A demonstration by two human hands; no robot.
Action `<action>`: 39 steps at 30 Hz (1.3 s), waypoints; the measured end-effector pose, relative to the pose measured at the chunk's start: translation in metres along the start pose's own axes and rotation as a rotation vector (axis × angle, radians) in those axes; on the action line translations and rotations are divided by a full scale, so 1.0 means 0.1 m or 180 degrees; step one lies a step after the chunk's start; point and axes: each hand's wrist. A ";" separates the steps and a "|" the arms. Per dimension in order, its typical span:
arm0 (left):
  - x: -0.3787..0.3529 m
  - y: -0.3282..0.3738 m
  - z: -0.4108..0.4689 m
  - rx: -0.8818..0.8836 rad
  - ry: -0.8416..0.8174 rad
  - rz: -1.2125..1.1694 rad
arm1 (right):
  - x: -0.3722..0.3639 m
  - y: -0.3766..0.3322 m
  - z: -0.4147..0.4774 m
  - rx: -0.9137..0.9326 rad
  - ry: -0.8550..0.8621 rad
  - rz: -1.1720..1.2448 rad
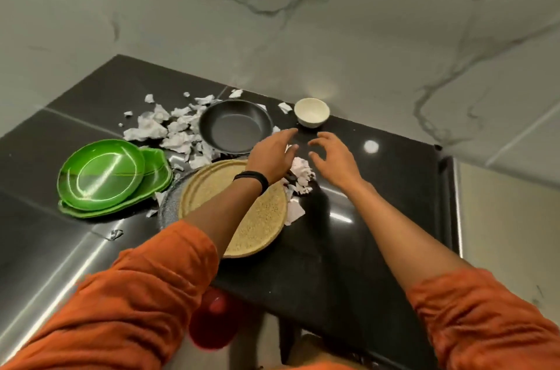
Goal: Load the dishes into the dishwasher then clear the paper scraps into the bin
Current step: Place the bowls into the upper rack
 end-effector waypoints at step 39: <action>-0.78 1.24 -1.05 -0.1992 -0.0788 -0.0315 | 0.40 0.13 -2.59 -0.0770 0.1529 -0.0551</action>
Point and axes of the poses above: each hand's wrist, its own z-axis towards the middle knuckle, its own x-axis out of the back of the hand, y = z × x, and after that the axes turned 1 degree about z, right-handed
